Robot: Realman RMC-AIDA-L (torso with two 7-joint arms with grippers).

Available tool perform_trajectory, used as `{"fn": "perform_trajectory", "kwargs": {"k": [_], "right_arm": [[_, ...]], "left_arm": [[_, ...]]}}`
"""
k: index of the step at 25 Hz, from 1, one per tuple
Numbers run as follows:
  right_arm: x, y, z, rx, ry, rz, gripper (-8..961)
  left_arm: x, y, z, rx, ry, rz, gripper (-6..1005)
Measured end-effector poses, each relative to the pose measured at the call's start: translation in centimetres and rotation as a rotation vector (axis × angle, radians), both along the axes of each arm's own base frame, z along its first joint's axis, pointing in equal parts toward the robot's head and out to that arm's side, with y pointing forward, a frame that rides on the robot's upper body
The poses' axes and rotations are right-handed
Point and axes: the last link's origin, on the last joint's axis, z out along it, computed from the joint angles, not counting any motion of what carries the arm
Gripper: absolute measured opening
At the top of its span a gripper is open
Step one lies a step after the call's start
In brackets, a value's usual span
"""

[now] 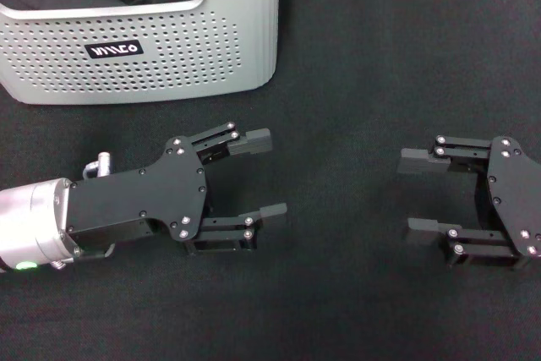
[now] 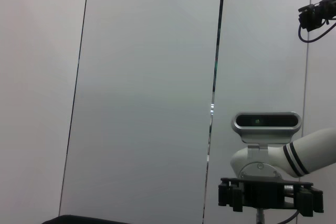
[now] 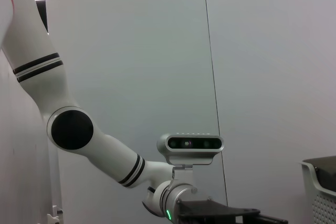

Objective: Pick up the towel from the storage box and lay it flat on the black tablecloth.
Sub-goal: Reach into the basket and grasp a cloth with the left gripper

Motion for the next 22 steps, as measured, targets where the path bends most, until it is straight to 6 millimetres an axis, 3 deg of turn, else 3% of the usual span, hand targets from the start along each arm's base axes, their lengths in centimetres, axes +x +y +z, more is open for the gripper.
{"fn": "perform_trajectory", "kwargs": {"k": [22], "right_arm": [[0.1,-0.06,-0.08,-0.005,0.002,-0.007,633]], "left_arm": [[0.01,0.05,0.04,0.003,0.003,-0.002,840]]}}
